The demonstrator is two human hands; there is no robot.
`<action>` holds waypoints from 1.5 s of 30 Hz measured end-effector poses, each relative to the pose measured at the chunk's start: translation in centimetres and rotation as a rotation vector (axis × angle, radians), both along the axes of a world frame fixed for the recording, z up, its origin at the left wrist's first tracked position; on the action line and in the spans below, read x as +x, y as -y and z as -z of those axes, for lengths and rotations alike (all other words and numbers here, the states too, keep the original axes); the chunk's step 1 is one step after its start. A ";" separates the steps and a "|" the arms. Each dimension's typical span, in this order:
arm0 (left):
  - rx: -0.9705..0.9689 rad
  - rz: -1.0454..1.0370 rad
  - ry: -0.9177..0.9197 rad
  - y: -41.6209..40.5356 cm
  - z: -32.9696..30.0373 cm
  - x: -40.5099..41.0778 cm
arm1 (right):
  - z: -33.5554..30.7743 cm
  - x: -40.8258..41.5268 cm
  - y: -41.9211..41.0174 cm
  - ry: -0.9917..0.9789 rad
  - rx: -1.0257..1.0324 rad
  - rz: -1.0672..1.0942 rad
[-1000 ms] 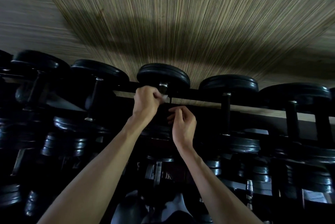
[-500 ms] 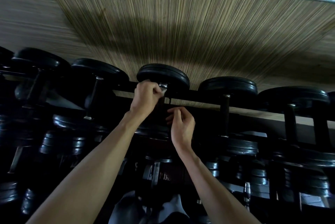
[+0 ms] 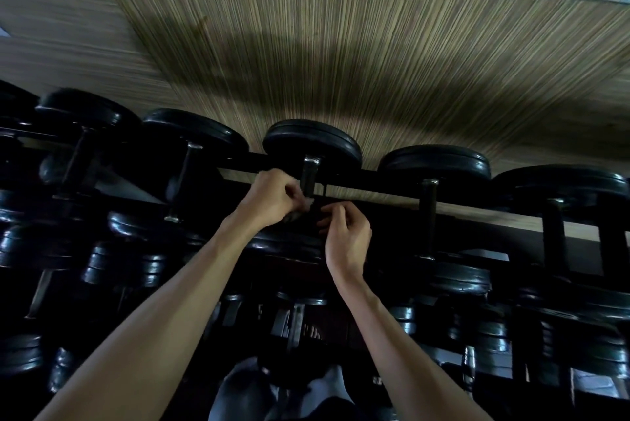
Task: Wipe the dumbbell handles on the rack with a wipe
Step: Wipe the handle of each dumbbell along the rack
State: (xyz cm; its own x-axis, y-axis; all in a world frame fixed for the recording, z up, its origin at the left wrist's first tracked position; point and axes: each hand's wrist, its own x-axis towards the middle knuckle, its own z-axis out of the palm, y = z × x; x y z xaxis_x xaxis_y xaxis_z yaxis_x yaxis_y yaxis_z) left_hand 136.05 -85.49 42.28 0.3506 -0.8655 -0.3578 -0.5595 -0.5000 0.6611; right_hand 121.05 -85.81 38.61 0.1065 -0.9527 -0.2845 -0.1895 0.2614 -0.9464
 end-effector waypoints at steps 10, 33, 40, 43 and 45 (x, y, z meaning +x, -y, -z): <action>0.250 0.083 -0.113 -0.6 0.3 0.3 | 0.4 -0.2 0.0 0.024 -0.020 0.003; -0.258 -0.106 -0.338 -3.3 0.6 0.7 | 0.2 -1.6 4.5 0.056 -0.160 -0.605; -0.461 -0.262 0.050 -5.2 2.4 -1.7 | 1.8 -0.8 5.5 -0.099 -0.053 -0.240; -0.486 -0.202 0.100 -6.4 2.8 -2.5 | 2.0 0.6 6.7 -0.154 -0.101 -0.237; -0.525 -0.132 0.196 -7.3 3.1 -3.5 | 1.8 1.8 7.1 -0.172 -0.172 -0.262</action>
